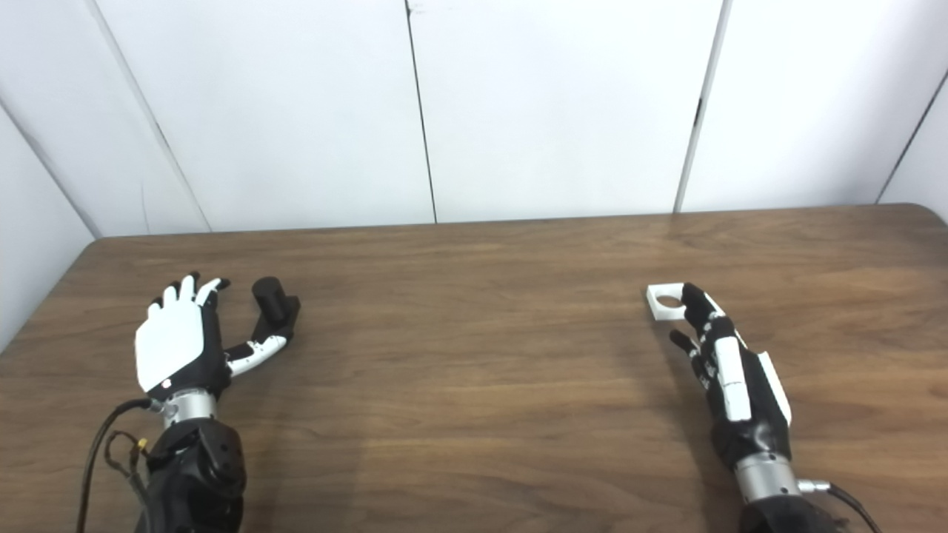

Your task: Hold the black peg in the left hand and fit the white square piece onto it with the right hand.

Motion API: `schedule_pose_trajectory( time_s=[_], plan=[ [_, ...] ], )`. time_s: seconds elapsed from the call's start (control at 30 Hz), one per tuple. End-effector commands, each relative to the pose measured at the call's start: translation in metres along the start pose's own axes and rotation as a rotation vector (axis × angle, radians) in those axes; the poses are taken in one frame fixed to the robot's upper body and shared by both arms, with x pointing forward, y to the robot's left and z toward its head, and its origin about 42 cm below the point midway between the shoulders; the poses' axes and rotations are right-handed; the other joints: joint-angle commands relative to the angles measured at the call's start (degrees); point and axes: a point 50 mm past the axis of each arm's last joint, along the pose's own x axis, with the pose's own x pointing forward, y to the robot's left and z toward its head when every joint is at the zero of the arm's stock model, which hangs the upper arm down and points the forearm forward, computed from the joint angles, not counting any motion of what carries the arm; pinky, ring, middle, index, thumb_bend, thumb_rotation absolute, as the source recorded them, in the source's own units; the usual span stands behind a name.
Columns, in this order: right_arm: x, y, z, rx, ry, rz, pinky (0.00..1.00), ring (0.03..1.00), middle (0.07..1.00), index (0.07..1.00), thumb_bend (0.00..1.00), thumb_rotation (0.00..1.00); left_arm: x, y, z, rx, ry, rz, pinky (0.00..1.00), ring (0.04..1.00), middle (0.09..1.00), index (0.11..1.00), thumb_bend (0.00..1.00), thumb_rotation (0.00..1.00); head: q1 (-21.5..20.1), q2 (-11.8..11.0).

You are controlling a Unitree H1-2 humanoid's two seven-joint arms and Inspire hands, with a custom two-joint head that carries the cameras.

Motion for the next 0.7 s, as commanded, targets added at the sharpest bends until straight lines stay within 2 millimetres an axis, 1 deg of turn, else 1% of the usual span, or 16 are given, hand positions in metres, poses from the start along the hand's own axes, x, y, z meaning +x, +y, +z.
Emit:
schedule_pose_trajectory(
  time_s=[0.0,0.2,0.43,0.67],
  plan=[
    [0.001,0.001,0.004,0.012,-0.046,-0.004,0.9,0.977,0.946,0.902,0.66,0.94,0.02,0.018,0.012,-0.01,-0.028,0.085,1.0,1.0,0.966,0.78,0.78,0.51,0.0,0.1],
    [0.0,0.001,0.003,0.016,-0.043,-0.009,0.9,0.977,0.946,0.902,0.66,0.94,0.026,0.015,0.016,0.015,-0.023,0.064,1.0,1.0,0.952,0.744,0.78,0.54,0.1,0.1],
    [0.0,0.001,0.002,0.023,-0.046,-0.015,0.9,0.981,0.948,0.897,0.65,0.94,0.029,0.007,0.018,0.002,-0.014,0.054,0.99,0.998,0.948,0.715,0.78,0.51,0.0,-0.1],
    [-0.002,0.002,0.002,0.014,-0.044,-0.02,0.88,0.97,0.941,0.895,0.64,0.94,0.027,-0.001,0.023,-0.022,0.005,0.005,0.99,0.994,0.944,0.721,0.76,0.52,0.0,-0.3]
  ],
)
